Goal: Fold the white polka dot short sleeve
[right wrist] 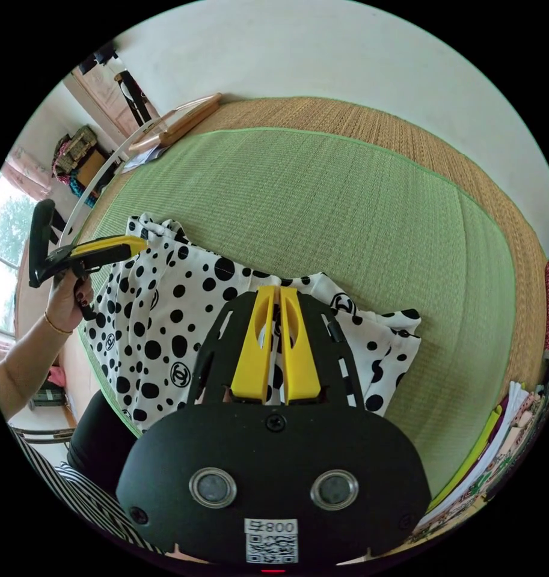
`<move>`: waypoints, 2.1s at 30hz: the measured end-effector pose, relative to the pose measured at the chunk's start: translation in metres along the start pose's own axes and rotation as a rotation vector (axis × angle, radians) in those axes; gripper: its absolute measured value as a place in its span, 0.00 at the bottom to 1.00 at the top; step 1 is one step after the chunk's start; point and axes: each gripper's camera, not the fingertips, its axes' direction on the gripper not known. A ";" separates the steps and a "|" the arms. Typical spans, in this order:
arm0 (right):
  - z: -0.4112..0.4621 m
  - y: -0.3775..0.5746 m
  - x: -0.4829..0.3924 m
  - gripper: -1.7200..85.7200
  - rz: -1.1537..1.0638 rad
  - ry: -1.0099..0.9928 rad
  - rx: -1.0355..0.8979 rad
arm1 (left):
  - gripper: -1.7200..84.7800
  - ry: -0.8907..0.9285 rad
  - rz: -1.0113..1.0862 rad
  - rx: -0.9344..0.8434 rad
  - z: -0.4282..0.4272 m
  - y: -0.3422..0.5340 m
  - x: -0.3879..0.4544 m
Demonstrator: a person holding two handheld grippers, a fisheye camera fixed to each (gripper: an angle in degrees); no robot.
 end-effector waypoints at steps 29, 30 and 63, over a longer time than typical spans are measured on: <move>-0.076 0.084 0.113 0.02 0.142 -0.044 -0.005 | 0.03 -0.046 -0.082 -0.046 0.014 0.062 -0.047; -0.080 0.087 0.118 0.02 0.166 -0.060 0.001 | 0.03 -0.044 -0.088 -0.046 0.015 0.065 -0.048; -0.228 0.328 0.166 0.02 0.353 -0.187 -0.111 | 0.03 0.024 -0.345 -0.141 0.040 0.223 -0.024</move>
